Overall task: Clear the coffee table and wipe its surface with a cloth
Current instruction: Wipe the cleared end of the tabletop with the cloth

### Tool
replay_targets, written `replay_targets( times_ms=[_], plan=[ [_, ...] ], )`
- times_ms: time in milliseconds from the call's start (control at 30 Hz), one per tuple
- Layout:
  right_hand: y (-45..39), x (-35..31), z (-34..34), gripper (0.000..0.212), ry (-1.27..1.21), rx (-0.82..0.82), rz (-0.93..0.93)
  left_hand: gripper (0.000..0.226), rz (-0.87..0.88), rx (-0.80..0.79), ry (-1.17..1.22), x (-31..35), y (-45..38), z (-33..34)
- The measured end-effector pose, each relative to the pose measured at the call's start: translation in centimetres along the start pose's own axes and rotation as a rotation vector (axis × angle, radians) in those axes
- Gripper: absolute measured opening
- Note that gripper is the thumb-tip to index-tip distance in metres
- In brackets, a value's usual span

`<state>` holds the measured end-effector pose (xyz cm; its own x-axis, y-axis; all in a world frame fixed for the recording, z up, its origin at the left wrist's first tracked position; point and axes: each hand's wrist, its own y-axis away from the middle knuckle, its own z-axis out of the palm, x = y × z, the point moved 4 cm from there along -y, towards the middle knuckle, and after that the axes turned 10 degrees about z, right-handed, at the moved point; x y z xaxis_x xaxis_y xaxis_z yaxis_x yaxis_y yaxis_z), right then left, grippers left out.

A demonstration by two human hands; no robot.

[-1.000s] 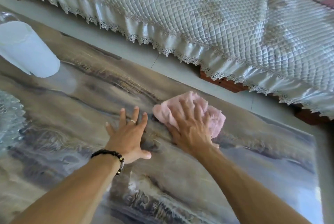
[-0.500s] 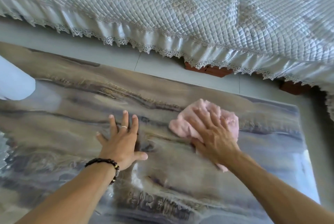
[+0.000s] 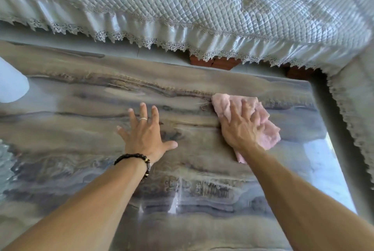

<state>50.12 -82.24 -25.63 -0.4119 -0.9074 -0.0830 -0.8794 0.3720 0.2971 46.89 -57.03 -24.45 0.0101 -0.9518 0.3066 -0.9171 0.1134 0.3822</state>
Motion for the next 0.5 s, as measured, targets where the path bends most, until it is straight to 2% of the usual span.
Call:
replay_targets(
  times_ms=[33,100,133,167,233,267,333,367,400,467,500],
  plan=[
    [1.8,-2.2,0.7,0.058,0.018,0.001,-0.083,0.107,0.018,0.028,-0.045,0.1,0.6,0.2],
    [6.7,-4.3,3.0,0.061,0.045,-0.04,-0.379,0.096,0.07,0.064,-0.131,0.0,2.2,0.6],
    [8.8,-3.0,3.7,0.06,0.061,-0.056,-0.494,0.092,0.1,0.055,-0.144,-0.1,3.0,0.9],
    [9.9,-0.5,3.7,0.06,0.071,-0.062,-0.523,0.09,0.13,0.036,-0.139,-0.2,3.8,1.2],
    [8.0,3.8,2.4,0.057,0.069,-0.012,-0.404,0.09,0.187,0.013,-0.134,-0.4,5.1,1.4],
    [6.5,4.7,1.4,0.056,0.045,0.0,-0.252,0.092,0.214,0.012,-0.136,-0.4,5.6,1.3],
    [4.4,3.6,0.7,0.054,-0.031,-0.023,0.064,0.097,0.248,-0.013,-0.126,-0.4,6.2,1.5],
    [4.8,1.6,1.1,0.053,-0.019,-0.013,0.099,0.101,0.253,-0.039,-0.115,-0.4,6.4,1.8],
    [6.2,-0.4,1.9,0.054,0.036,-0.001,0.016,0.106,0.249,-0.069,-0.1,-0.6,6.5,2.2],
    [11.0,-2.4,4.0,0.059,0.072,-0.045,-0.341,0.112,0.238,-0.117,-0.086,-0.9,6.7,2.7],
    [13.3,-1.3,4.7,0.059,0.094,-0.067,-0.489,0.113,0.238,-0.126,-0.089,-1.1,6.8,2.9]
  ],
)
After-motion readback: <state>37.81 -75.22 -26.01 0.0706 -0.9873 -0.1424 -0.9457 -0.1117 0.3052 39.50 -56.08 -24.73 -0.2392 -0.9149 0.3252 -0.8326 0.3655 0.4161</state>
